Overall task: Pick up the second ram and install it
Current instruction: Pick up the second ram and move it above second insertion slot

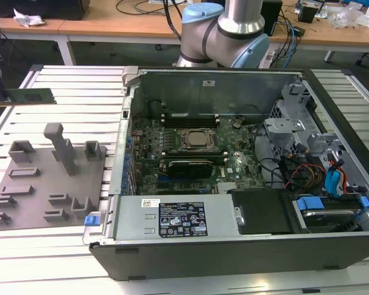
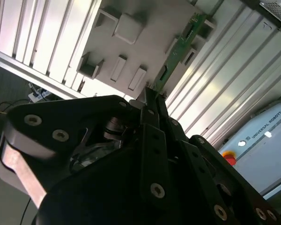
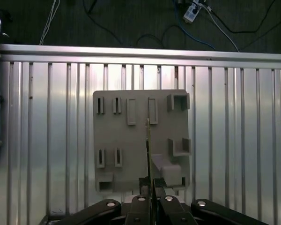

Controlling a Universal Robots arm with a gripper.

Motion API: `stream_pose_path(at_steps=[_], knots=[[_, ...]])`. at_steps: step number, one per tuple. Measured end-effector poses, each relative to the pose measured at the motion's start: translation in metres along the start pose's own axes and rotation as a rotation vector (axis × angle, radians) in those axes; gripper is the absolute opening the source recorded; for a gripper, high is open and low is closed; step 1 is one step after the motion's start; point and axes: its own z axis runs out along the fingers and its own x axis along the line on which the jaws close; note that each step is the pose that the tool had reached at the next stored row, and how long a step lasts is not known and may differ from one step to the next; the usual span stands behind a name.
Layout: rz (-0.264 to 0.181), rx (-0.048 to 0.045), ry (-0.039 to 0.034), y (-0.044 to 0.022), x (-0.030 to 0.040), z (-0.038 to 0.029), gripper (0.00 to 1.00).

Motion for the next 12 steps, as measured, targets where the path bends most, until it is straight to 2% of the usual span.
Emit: stream_pose_path(at_steps=[2, 4, 7, 12], knots=[[0.000, 0.0001, 0.0000, -0.0087, 0.0001, -0.0004, 0.14], [0.000, 0.0001, -0.0001, -0.0132, 0.0000, -0.0006, 0.14], [0.000, 0.0000, 0.0000, -0.0270, 0.0001, -0.0013, 0.14], [0.000, -0.0001, 0.0001, -0.0442, 0.0002, -0.0021, 0.14]])
